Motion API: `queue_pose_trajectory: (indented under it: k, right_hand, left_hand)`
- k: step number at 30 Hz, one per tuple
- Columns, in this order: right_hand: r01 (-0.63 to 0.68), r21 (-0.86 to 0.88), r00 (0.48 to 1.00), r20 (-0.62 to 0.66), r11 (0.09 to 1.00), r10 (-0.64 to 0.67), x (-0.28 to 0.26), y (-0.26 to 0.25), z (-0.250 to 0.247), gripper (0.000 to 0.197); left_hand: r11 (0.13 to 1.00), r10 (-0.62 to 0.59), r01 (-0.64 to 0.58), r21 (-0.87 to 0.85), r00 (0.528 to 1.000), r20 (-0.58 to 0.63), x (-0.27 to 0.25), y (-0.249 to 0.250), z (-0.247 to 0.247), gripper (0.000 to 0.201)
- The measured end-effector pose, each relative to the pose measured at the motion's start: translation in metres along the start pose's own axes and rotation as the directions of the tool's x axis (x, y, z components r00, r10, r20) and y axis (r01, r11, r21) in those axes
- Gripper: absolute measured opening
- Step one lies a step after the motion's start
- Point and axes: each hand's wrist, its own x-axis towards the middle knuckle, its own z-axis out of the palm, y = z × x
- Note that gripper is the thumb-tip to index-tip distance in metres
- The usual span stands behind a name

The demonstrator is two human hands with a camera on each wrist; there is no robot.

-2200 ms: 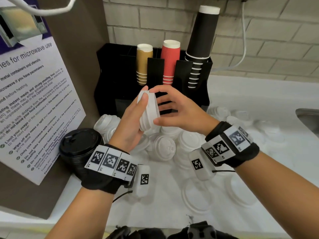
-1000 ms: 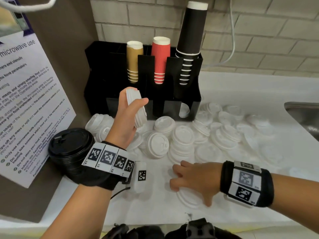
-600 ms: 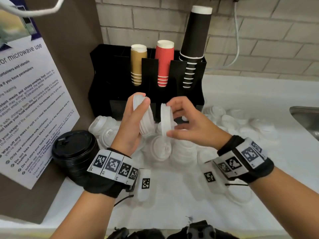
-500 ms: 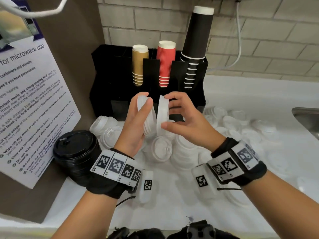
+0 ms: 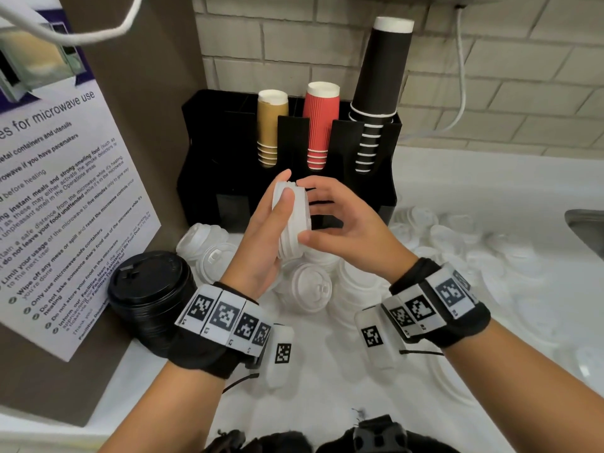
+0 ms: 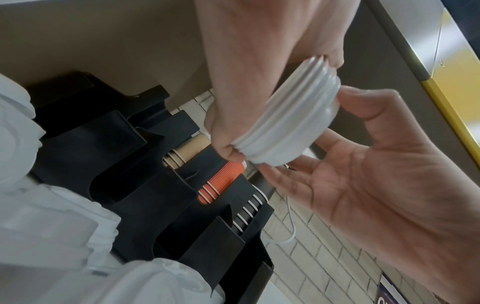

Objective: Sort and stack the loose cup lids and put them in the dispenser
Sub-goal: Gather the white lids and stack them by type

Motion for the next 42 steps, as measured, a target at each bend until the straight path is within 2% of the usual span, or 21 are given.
queue_pose_trajectory:
  k: [7,10,13,16,18,21,24,26,27,29,31,34,36,38,40,42]
  right_hand:
    - [0.01,-0.001,1.0,-0.002,1.0,-0.01,0.006,0.001,0.002,0.06]
    - [0.021,-0.017,0.999,0.027,1.0,-0.02,0.009,0.0,0.003,0.058]
    - [0.009,-0.058,0.994,0.106,0.998,-0.003,0.016,0.002,0.002,0.048]
    - [-0.032,-0.27,0.987,0.142,0.962,0.073,0.027,0.005,-0.002,0.035]
    - [0.053,-0.487,0.963,0.255,0.872,0.085,0.033,0.01,-0.001,0.03]
    - [0.2,-0.746,0.855,0.449,0.635,0.259,0.038,0.022,0.018,0.03]
    - [0.303,-0.813,0.737,0.53,0.497,0.418,0.04,0.032,0.047,0.033]
    - [0.415,-0.798,0.682,0.591,0.437,0.431,0.04,0.037,0.061,0.033]
    - [0.458,-0.791,0.672,0.607,0.407,0.424,0.039,0.039,0.065,0.034]
    - [0.47,-0.804,0.694,0.591,0.364,0.411,0.039,0.041,0.066,0.034]
    - [0.417,-0.848,0.748,0.524,0.327,0.407,0.041,0.038,0.061,0.034]
    - [0.379,-0.914,0.818,0.404,0.144,0.409,0.045,0.032,0.051,0.04]
    - [0.398,-0.914,0.835,0.397,0.08,0.382,0.045,0.032,0.053,0.046]
    - [0.443,-0.889,0.81,0.452,0.116,0.373,0.043,0.034,0.061,0.053]
    - [0.47,-0.857,0.756,0.515,0.213,0.403,0.041,0.038,0.071,0.063]
    - [0.489,-0.832,0.709,0.554,0.263,0.435,0.037,0.042,0.083,0.072]
  left_hand:
    - [0.999,0.038,-0.039,-0.025,0.999,-0.034,0.002,-0.001,0.002,0.075]
    - [0.999,0.033,-0.034,-0.022,0.998,-0.05,0.003,0.0,0.0,0.064]
    - [0.999,0.047,-0.046,0.011,0.994,-0.101,0.006,0.006,-0.011,0.047]
    - [0.994,0.111,-0.102,0.049,0.972,-0.207,0.01,0.024,-0.028,0.037]
    - [0.99,0.138,-0.132,0.039,0.959,-0.249,0.01,0.035,-0.041,0.034]
    - [0.988,0.151,-0.147,0.035,0.947,-0.284,0.007,0.046,-0.058,0.037]
    - [0.989,0.144,-0.146,0.012,0.946,-0.291,0.005,0.049,-0.062,0.031]
    - [0.991,0.134,-0.132,0.028,0.945,-0.299,0.002,0.049,-0.061,0.032]
    - [0.991,0.132,-0.126,0.04,0.944,-0.302,0.001,0.049,-0.06,0.034]
    - [0.992,0.128,-0.12,0.045,0.945,-0.3,-0.002,0.05,-0.059,0.041]
    - [0.992,0.127,-0.119,0.044,0.944,-0.304,-0.005,0.051,-0.059,0.052]
    - [0.992,0.125,-0.114,0.054,0.947,-0.297,-0.007,0.054,-0.059,0.061]
    - [0.992,0.127,-0.115,0.058,0.948,-0.291,-0.007,0.054,-0.059,0.06]
    - [0.991,0.134,-0.119,0.068,0.947,-0.291,-0.007,0.055,-0.058,0.058]
    - [0.989,0.139,-0.12,0.084,0.947,-0.291,-0.007,0.054,-0.058,0.056]
    - [0.988,0.145,-0.121,0.098,0.946,-0.291,-0.006,0.053,-0.058,0.055]
